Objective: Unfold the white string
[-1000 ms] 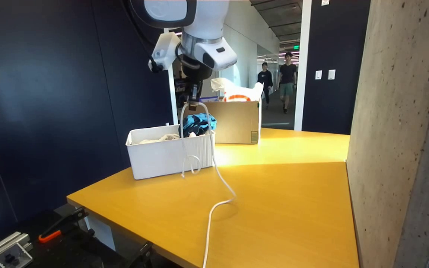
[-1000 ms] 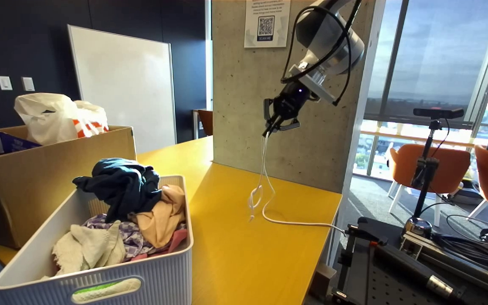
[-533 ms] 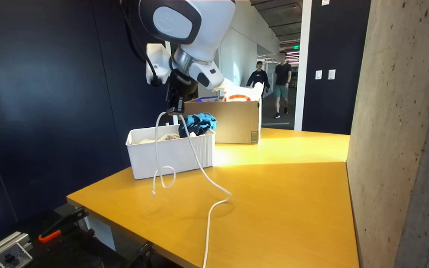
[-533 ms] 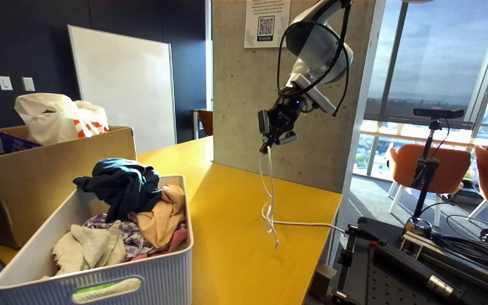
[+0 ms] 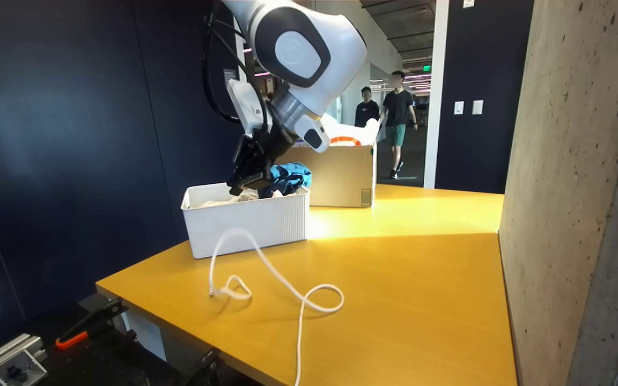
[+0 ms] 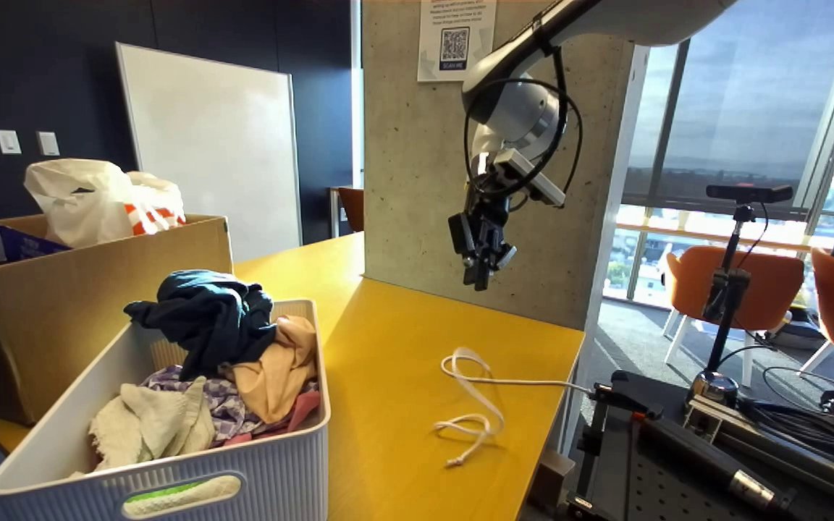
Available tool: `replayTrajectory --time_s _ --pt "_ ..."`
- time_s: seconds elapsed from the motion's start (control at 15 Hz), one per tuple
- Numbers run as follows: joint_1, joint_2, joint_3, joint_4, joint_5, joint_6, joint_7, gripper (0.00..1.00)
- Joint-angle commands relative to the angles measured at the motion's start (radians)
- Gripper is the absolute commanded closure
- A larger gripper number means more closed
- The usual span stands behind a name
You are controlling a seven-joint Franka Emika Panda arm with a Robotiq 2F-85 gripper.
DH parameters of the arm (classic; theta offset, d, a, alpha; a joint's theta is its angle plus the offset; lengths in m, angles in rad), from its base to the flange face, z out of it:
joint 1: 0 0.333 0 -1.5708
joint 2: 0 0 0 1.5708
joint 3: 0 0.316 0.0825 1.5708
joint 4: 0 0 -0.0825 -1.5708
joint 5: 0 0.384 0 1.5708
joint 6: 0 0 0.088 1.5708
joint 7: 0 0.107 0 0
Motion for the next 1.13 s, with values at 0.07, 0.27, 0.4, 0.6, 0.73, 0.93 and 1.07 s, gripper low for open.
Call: replayTrajectory --time_s 0.07,0.27,0.4,0.6,0.73,0.93,1.07 --pt "0.009 0.049 0.004 0.056 -0.071 -0.03 0.046 0.36" --pt "0.034 0.009 0.003 -0.01 -0.086 0.021 0.108 0.14" --pt "0.052 -0.019 -0.001 -0.054 -0.087 0.052 0.171 0.01" --pt "0.064 -0.045 -0.009 -0.109 -0.068 0.1 0.282 0.0" --pt "0.069 -0.064 -0.017 -0.145 -0.065 0.136 0.359 0.0" --pt "0.078 -0.085 -0.022 -0.189 -0.08 0.176 0.464 0.0" --pt "0.076 -0.074 -0.021 -0.189 -0.077 0.179 0.504 0.0"
